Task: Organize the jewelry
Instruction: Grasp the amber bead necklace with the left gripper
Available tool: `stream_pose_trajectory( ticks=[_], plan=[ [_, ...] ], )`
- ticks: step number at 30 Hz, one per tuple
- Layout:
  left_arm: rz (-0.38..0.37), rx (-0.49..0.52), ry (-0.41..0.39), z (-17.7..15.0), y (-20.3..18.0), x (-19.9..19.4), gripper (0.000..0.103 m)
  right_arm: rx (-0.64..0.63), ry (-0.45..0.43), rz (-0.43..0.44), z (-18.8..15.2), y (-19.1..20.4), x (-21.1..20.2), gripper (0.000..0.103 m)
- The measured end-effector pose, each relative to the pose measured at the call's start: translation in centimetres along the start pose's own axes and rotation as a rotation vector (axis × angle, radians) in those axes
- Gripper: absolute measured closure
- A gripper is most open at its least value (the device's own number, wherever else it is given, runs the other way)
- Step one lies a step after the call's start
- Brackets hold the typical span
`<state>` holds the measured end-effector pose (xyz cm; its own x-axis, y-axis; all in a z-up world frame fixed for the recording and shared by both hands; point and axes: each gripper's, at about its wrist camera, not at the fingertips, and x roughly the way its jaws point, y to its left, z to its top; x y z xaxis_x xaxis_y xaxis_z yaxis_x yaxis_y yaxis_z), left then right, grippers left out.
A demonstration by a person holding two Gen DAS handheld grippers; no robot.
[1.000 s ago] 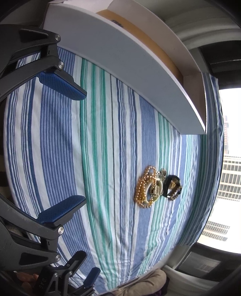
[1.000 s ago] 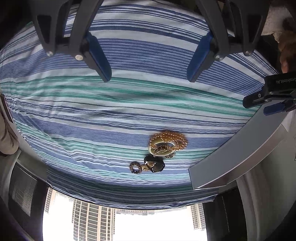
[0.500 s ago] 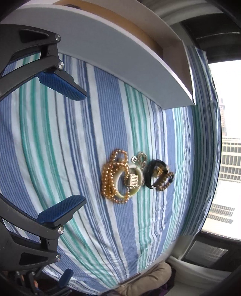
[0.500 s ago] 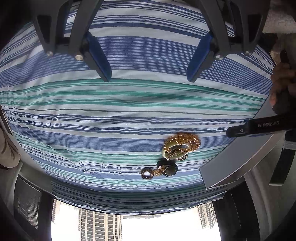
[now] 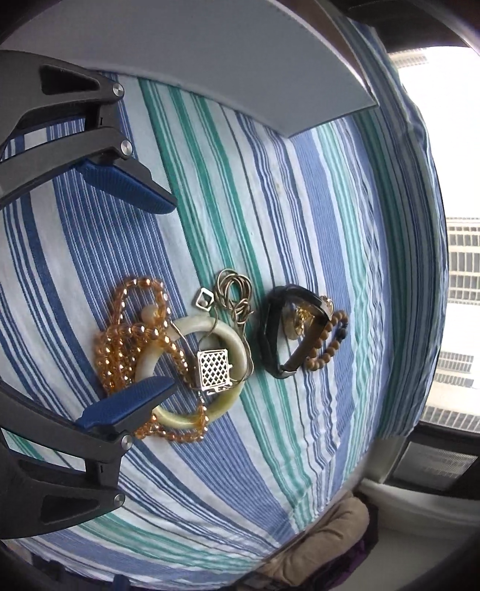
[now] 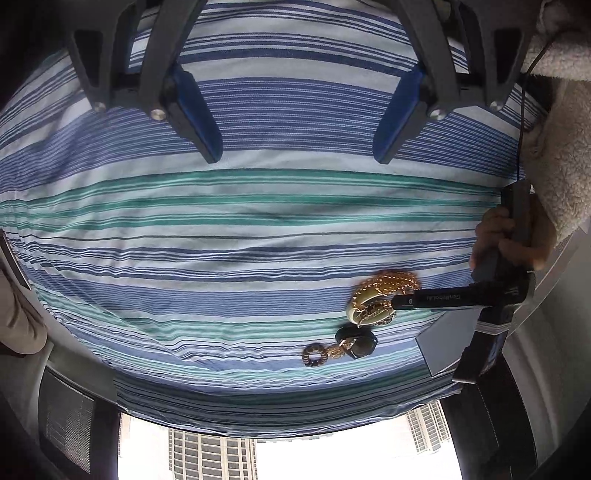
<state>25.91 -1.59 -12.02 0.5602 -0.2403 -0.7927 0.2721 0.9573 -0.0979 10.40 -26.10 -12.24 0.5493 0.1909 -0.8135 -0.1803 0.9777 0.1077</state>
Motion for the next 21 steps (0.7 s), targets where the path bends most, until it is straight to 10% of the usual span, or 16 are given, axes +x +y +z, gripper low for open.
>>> stream_pose_trajectory(
  ticks=[4, 8, 21],
  plan=[
    [-0.148, -0.053, 0.004, -0.5, 0.6, -0.5, 0.061, 0.017, 0.013, 0.002, 0.0, -0.3, 0.6, 0.018],
    [-0.143, -0.069, 0.013, -0.7, 0.4, -1.6, 0.097, 0.008, 0.005, 0.006, 0.1, 0.0, 0.4, 0.018],
    [-0.163, -0.173, -0.075, -3.5, 0.2, -10.8, 0.097, 0.014, -0.015, 0.007, 0.0, 0.1, -0.3, 0.018]
  ],
)
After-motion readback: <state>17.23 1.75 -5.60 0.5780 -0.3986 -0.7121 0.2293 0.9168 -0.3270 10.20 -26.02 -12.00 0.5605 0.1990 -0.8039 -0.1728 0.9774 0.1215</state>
